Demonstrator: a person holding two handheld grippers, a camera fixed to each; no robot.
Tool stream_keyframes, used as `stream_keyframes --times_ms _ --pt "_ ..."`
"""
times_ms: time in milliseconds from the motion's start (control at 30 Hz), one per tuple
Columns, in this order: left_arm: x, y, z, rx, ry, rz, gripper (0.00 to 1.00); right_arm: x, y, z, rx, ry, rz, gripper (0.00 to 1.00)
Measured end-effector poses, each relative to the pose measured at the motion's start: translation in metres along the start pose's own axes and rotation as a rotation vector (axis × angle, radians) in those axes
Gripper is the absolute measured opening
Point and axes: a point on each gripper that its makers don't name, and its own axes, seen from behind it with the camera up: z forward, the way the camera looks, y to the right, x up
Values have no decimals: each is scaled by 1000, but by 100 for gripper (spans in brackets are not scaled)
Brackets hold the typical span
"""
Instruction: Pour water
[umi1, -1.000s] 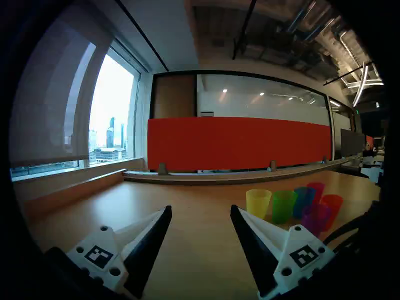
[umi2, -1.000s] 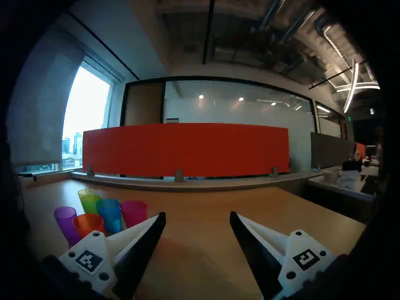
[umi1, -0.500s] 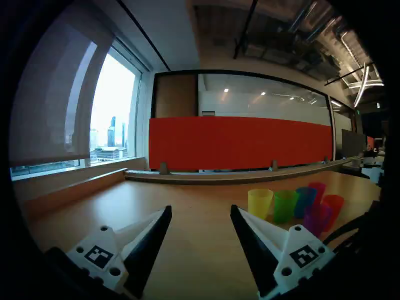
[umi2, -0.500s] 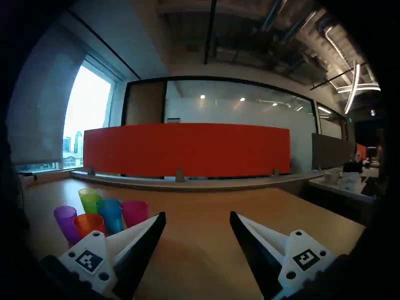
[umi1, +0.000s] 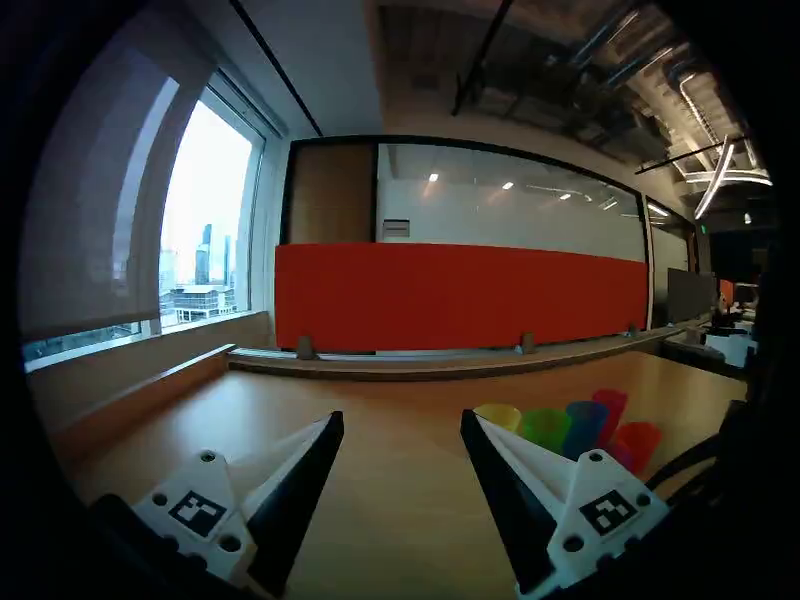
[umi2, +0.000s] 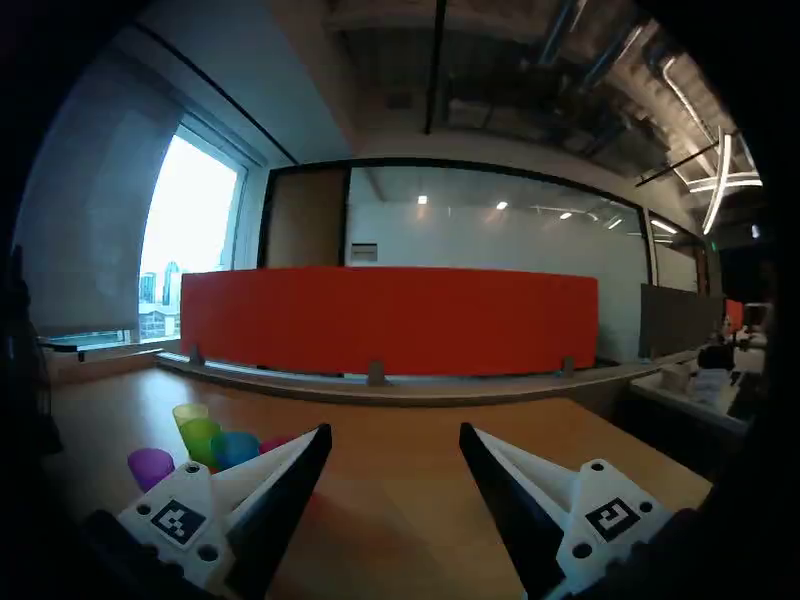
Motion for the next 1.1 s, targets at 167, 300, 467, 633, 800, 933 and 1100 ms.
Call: stream_keyframes --times_ms 167,300,467,633,800,933,1100 --pt "19 3 5 -32 -13 11 87 25 0 3 18 0 6 99" --pt "32 7 8 -55 -24 -2 87 44 2 6 24 -6 12 99" --pt "41 10 11 -71 -52 -42 87 61 3 11 29 -25 29 99" --pt "52 10 14 -78 -58 -56 87 70 0 13 45 -32 46 99" --pt "69 9 16 -79 -56 -43 87 79 1 16 45 -36 46 99" --pt "86 8 18 -80 -43 -32 87 87 1 18 50 -41 42 99" --pt "100 8 20 -85 -39 -18 87 95 0 20 56 -49 28 99"
